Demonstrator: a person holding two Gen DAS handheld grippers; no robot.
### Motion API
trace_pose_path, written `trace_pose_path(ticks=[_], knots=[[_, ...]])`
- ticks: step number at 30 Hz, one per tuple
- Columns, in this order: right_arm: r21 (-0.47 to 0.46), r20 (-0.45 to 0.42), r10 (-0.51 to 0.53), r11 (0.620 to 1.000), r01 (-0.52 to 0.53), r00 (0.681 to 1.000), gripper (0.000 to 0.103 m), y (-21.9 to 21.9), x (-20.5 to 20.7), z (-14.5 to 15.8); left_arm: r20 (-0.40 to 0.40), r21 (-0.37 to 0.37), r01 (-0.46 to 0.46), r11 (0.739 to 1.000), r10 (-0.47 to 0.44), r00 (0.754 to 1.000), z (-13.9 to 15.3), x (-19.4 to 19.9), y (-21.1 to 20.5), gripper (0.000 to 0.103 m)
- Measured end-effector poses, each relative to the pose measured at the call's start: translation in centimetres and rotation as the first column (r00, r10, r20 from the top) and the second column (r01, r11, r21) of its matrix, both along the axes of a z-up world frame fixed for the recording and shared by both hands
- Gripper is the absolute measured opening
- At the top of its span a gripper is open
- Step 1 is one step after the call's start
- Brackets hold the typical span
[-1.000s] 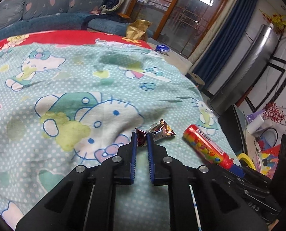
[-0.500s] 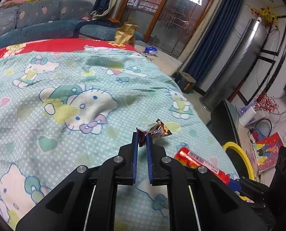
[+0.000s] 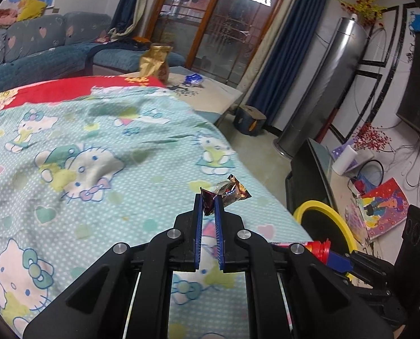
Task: Collect trash
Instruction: 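Carry the brown wrapper and red can over the yellow bin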
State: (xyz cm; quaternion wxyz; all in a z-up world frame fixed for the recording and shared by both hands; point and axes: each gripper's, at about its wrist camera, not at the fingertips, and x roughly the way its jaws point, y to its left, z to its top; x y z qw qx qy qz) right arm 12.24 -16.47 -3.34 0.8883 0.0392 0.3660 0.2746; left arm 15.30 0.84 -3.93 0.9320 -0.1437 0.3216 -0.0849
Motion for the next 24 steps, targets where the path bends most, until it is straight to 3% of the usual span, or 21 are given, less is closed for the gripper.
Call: trace_pose_path(ticks=[12,24], knots=[[0.054,0.031,-0.119,0.992,0.118,0.992,0.026,-5.1,-0.2,1.3,0.034,0.023,0.107,0.994,-0.108,0.994,1.7,-0.1,-4.7,0.008],[0.072,0.038,-0.267,0.962,0.264,0.963,0.025,-10.9,0.1,1.6,0.034,0.054,0.211,0.976,-0.213,0.977,1.9,0.2,-9.4,0.008]])
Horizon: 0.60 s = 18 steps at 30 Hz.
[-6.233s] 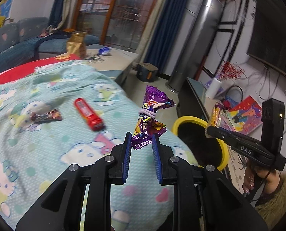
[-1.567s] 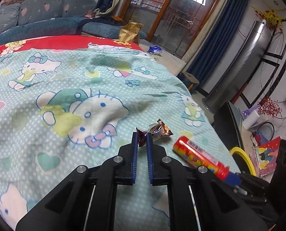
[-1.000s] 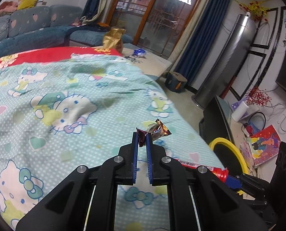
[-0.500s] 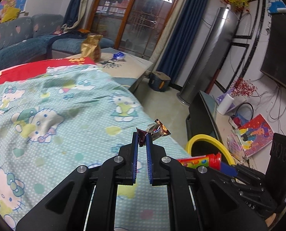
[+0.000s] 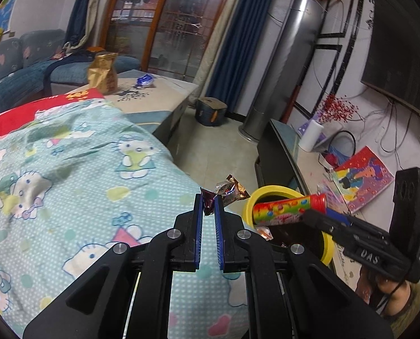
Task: Collect trash
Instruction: 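Carry the brown wrapper and red can over the yellow bin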
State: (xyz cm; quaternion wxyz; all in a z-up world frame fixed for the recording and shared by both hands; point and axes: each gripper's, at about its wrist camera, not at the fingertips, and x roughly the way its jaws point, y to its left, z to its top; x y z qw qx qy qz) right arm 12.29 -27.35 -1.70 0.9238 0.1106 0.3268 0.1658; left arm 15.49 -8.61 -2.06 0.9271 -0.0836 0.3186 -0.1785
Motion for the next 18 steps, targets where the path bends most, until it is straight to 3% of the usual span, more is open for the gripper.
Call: trace_pose_path(ticks=[9,18], knots=[[-0.006,0.001,-0.114,0.993,0.114,0.994,0.025,-4.3,0.1,-0.2,0.009,0.024,0.108,0.994,-0.108,0.994,0.2,-0.1,-4.1,0.008],[-0.024,-0.008,-0.252,0.967,0.252,0.968,0.025,-9.6,0.0,-0.5,0.020,0.045,0.206,0.977,-0.208,0.978,0.0,-0.4,-8.5,0.008]])
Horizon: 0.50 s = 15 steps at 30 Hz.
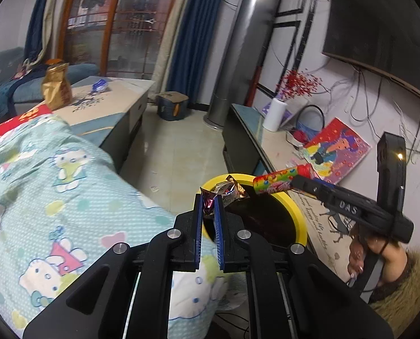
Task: Collect trash
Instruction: 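Carry the brown wrapper and red can over the yellow bin, then open both grippers to drop the wrapper and can into the bin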
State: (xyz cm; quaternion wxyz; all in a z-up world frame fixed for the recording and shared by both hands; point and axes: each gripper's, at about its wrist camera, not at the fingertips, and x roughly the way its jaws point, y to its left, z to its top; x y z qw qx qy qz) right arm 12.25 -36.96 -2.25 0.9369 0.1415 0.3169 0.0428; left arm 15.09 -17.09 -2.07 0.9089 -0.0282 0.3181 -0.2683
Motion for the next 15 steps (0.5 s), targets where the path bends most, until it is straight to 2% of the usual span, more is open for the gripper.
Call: trace_pose_path(ticks=[6,15], knots=[[-0.017,-0.014,-0.070,0.997,0.070,0.997,0.025,-2.5,-0.3,-0.7,-0.005,0.016,0.048,0.999,-0.048,0.999,-0.4,0.0,-2.3,0.008],[-0.023,-0.052,-0.119,0.993,0.118,0.992,0.025,-4.8,-0.5,-1.8,-0.031,0.060,0.117,0.991,-0.115,0.993,-2.4,0.0,-5.4,0.008]])
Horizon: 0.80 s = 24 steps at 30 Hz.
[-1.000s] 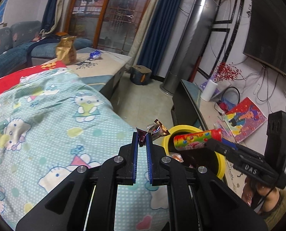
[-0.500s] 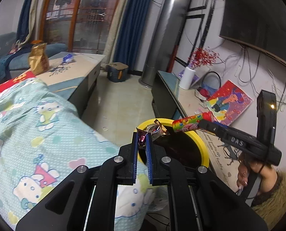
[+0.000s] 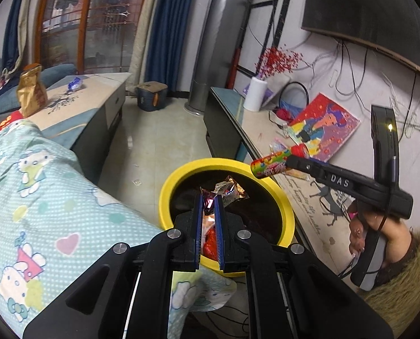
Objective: Collect trash
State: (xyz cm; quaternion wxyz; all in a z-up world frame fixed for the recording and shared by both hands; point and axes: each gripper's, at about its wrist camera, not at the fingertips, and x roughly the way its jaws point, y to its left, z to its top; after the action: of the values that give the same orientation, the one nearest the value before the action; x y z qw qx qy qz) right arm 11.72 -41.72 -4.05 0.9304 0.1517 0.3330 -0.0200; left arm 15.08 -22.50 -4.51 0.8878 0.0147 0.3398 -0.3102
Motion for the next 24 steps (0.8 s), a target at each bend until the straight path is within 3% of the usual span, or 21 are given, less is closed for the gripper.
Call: trace_pose_path(ticks=[12,14,15,18,19,21,24], knots=[[0.005,-0.035,-0.029,1.000,0.029,0.999,0.027,-1.9,0.3,-1.1,-0.052,0.054,0.077,0.996,-0.074,0.996,-2.8,0.9,-4.4,0.012],[0.015,-0.053,-0.043,0.999,0.044,0.998,0.035,-2.3,0.5,-1.6,-0.072,0.073,0.078,0.994,-0.073,0.995,-3.4,1.5,-5.1,0.037],[0.023,-0.059,-0.049,0.998,0.050,0.997,0.036,-2.5,0.4,-1.9,-0.083,0.080,0.077,0.994,-0.070,0.994,-3.7,1.7,-5.4,0.057],[0.024,-0.073,-0.053,0.998,0.055,0.996,0.045,-2.7,0.2,-2.2,-0.091,0.078,0.078,0.994,-0.071,0.993,-4.0,1.9,-5.4,0.066],[0.023,-0.072,-0.056,0.998,0.057,0.996,0.047,-2.7,0.0,-2.2,-0.087,0.080,0.073,0.994,-0.066,0.994,-3.9,1.8,-5.3,0.078],[0.025,-0.069,-0.056,0.998,0.058,0.996,0.050,-2.6,-0.4,-2.0,-0.083,0.075,0.064,0.995,-0.058,0.995,-3.8,1.7,-5.0,0.091],[0.029,-0.056,-0.055,0.998,0.057,0.997,0.057,-2.3,-1.0,-1.6,-0.069,0.076,0.047,0.996,-0.042,0.997,-3.3,1.5,-4.4,0.096]])
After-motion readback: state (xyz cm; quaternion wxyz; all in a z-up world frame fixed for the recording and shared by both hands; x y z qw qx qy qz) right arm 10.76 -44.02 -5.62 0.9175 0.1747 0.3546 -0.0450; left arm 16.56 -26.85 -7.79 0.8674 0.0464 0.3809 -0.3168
